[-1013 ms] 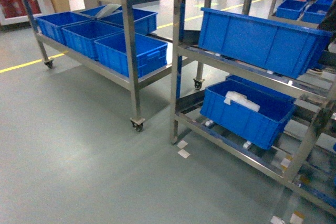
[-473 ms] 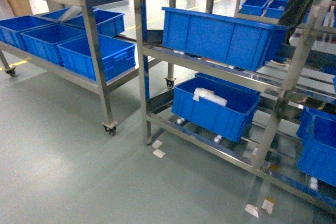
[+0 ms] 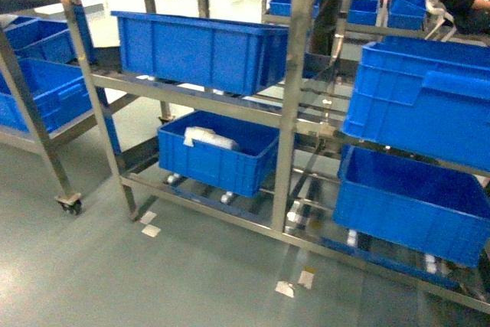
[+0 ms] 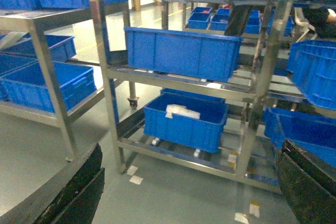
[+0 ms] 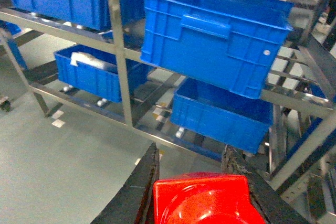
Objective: Pick red block from blue box to shelf
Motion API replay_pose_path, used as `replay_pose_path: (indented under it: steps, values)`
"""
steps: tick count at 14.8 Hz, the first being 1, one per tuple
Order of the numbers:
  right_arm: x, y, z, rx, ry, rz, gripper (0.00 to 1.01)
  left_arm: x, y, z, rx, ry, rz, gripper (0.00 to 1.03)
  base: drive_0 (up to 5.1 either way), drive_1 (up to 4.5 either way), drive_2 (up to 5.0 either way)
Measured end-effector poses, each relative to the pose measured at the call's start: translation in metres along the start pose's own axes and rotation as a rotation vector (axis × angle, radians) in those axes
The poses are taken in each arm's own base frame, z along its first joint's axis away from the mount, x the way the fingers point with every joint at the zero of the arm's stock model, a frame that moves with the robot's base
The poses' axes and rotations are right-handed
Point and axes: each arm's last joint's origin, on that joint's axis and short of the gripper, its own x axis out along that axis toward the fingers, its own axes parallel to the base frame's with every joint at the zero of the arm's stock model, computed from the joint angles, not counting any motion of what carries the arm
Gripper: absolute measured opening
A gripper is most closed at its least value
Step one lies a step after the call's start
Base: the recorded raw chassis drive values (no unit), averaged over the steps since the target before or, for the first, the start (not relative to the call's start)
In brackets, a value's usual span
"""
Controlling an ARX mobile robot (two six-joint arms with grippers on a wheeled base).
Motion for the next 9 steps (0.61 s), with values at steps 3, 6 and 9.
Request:
replay_pose_path:
  steps: [3,6,9]
  values:
    - [0.0000,0.0000,-0.0001,0.000,0.001,-0.001,0.28,0.0000,0.0000,0.0001,0.000,-0.001,0.000,0.98,2.9,-3.71,-3.7]
    - [-0.0001,-0.0001,0.0002,0.000,-0.002,-0.004,0.28,0.0000,-0.0001,0.0000,0.000,0.000,-0.003,0.98,0.0,-2.23,-2.2]
    - [0.0000,-0.0003,-0.0002,0.000,0.001,-0.008,0.28,0.0000,-0.0001,0.0003,0.000,-0.003,-0.003,0.98,-1.5,-1.51,-1.5]
